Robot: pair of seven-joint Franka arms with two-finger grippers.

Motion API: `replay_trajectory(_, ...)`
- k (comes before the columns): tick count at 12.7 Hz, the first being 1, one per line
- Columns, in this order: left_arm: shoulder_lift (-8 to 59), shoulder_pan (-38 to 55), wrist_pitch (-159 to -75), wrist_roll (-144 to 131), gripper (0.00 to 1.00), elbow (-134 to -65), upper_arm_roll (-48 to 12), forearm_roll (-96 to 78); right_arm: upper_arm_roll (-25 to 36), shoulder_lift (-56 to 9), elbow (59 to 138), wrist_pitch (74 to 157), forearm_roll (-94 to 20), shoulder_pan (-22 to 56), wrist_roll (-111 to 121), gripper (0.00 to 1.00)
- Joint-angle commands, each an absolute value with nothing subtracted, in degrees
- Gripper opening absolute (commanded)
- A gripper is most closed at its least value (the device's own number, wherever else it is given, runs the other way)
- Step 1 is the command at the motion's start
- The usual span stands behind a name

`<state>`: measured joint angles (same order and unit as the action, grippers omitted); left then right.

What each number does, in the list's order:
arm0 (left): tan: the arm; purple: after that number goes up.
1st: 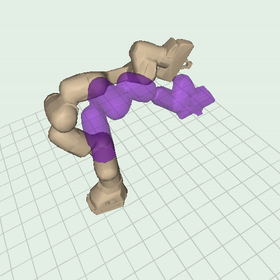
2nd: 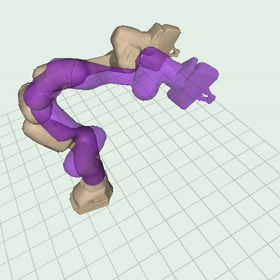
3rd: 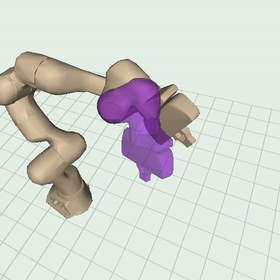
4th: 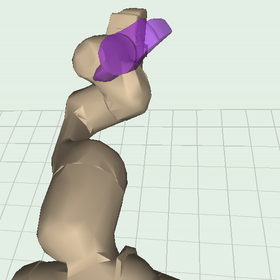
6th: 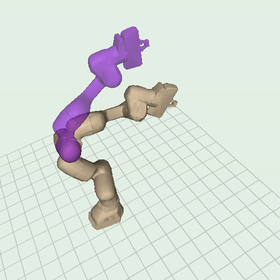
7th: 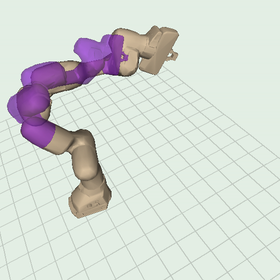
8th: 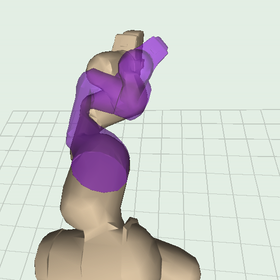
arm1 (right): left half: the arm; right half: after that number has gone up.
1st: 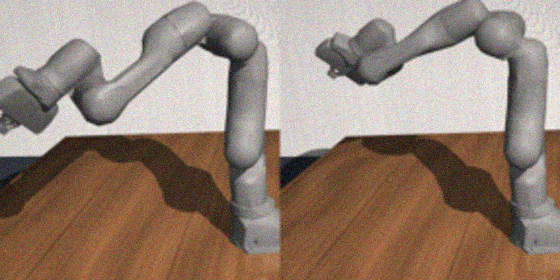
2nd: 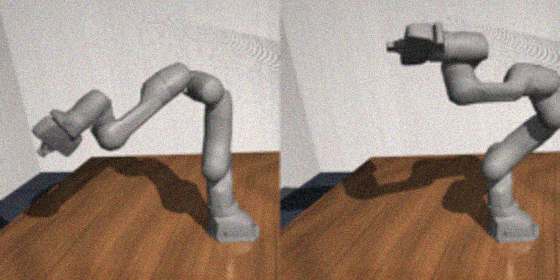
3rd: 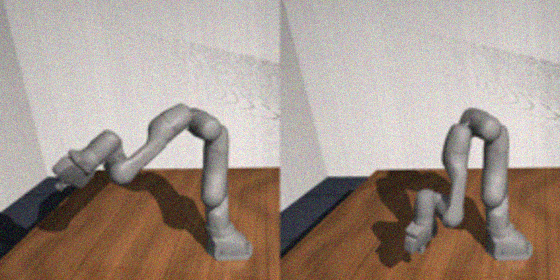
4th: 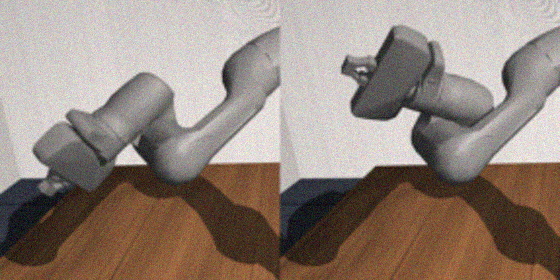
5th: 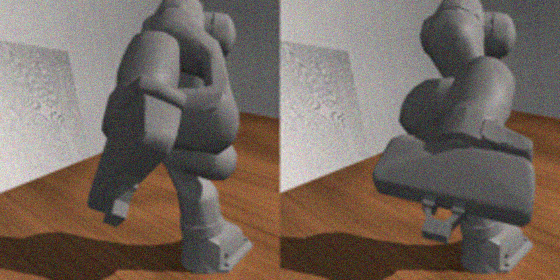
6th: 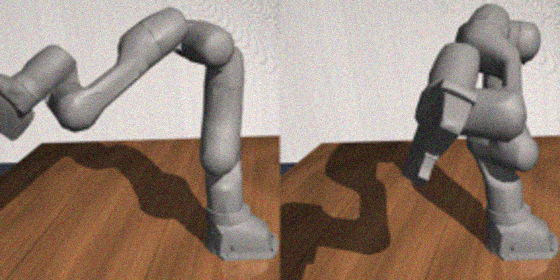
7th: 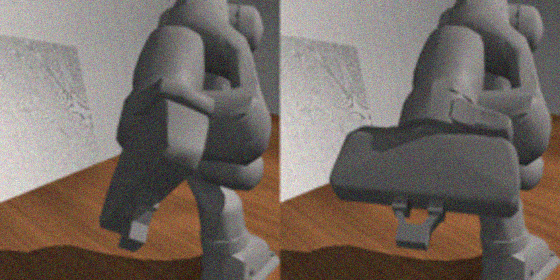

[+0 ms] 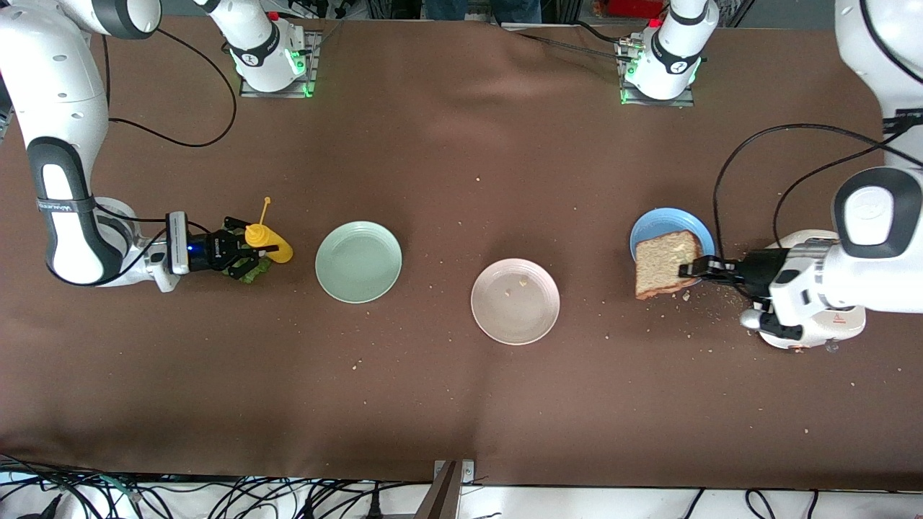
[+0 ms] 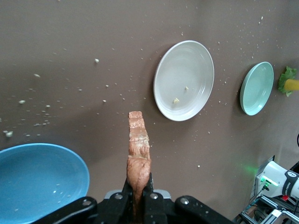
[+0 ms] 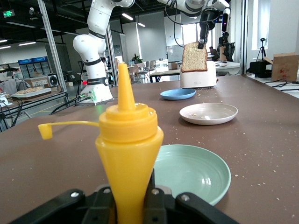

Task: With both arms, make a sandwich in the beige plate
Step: 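Lift the mustard with the right gripper while the left gripper places the toast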

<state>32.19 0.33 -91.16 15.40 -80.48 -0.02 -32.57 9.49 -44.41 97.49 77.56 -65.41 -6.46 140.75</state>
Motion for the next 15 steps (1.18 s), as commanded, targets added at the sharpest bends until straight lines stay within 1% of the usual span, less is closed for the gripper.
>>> replay_trajectory(1,37.9,3.0,-91.1,13.8,0.00,-78.6,-2.6,-38.7,9.8,-44.1,91.6,73.4,-62.1,-6.9,132.6,0.00)
replay_trajectory(3,40.0,7.2,-94.7,11.5,0.00,-78.8,-2.6,-44.0,9.8,-43.0,87.6,73.0,-60.7,-6.6,125.1,0.00)
replay_trajectory(6,43.0,10.9,-101.9,10.7,0.00,-78.8,-2.7,-52.4,9.2,-42.5,79.6,73.0,-56.4,-5.7,112.4,0.00)
replay_trajectory(8,44.8,11.9,-107.1,10.8,0.00,-78.8,-2.7,-57.5,9.3,-42.5,75.9,73.8,-53.9,-3.2,106.6,0.00)
replay_trajectory(13,47.5,13.8,-115.1,11.8,0.00,-79.0,-2.7,-61.3,9.3,-42.5,73.5,81.3,-49.4,2.5,96.1,0.00)
replay_trajectory(15,47.9,14.1,-115.6,12.0,0.00,-79.0,-2.7,-61.1,9.7,-42.5,72.9,83.4,-48.8,5.4,90.7,0.00)
